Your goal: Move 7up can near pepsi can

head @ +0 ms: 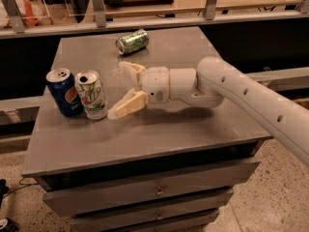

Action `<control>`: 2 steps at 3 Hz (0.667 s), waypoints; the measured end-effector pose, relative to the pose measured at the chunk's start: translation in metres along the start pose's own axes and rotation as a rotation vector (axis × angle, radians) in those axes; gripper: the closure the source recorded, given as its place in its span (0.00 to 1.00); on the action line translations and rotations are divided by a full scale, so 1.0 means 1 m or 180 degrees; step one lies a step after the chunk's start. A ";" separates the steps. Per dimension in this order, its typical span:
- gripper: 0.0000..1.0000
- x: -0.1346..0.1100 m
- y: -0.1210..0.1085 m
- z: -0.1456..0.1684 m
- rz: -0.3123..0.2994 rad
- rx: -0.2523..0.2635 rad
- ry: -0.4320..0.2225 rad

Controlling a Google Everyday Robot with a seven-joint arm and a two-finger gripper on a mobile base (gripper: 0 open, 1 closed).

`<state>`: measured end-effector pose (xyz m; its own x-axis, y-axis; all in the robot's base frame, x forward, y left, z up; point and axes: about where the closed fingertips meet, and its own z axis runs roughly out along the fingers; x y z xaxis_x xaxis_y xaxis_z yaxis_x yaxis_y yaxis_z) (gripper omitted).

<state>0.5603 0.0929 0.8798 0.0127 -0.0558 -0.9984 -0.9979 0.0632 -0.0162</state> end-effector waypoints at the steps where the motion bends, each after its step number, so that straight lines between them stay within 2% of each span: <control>1: 0.00 -0.001 -0.003 -0.021 -0.0034 -0.0053 0.0109; 2: 0.00 -0.005 -0.010 -0.044 -0.0113 0.0035 0.0281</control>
Offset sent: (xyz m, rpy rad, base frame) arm 0.0161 -0.0811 0.0136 -0.1636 -0.0614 -0.0599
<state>0.5673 0.0485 0.8870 0.0420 -0.1459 -0.9884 -0.9961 0.0704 -0.0527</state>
